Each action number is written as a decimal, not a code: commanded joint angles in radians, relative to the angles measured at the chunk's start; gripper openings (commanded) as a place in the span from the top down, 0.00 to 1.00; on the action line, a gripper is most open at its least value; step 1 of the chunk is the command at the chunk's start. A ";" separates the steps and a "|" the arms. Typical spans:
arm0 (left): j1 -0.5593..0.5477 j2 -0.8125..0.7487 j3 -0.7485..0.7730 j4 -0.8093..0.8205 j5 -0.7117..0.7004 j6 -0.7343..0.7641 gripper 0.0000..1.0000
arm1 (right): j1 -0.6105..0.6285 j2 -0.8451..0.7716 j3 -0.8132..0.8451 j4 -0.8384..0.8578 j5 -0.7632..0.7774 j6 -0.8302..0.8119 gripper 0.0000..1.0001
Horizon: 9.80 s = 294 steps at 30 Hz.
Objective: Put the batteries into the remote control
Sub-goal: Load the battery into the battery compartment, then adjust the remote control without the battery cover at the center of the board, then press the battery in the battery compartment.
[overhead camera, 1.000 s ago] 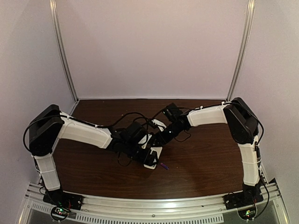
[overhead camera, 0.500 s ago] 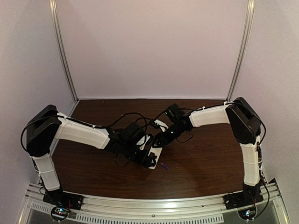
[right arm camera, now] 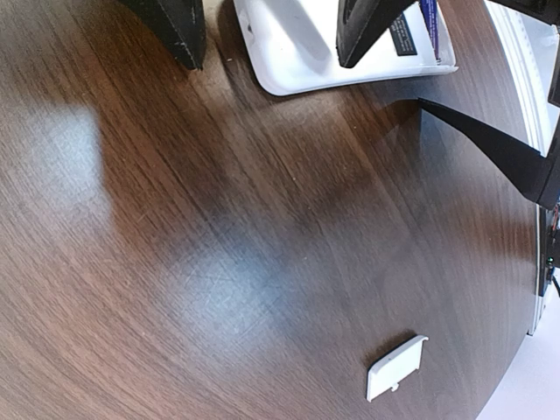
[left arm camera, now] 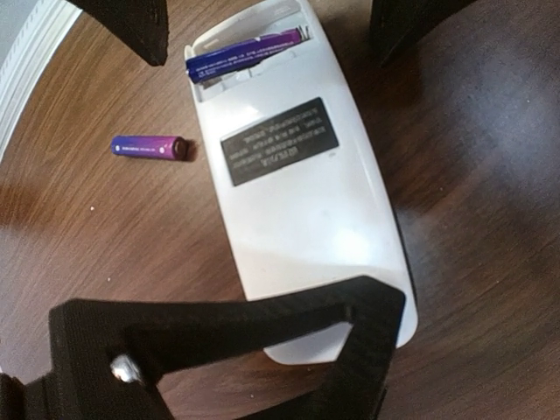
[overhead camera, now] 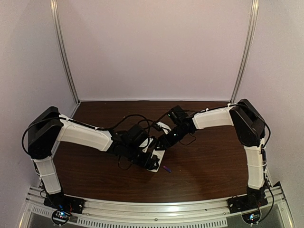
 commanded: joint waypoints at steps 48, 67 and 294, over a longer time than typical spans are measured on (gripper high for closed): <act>-0.008 0.100 -0.032 -0.016 -0.006 0.022 0.48 | -0.005 -0.017 -0.015 -0.048 0.004 -0.014 0.47; 0.032 -0.126 -0.035 0.033 -0.117 0.085 0.03 | -0.109 -0.155 -0.093 0.078 -0.017 0.119 0.43; -0.067 -0.168 -0.085 0.005 -0.109 1.292 0.76 | -0.018 -0.178 -0.160 -0.067 0.061 0.063 0.28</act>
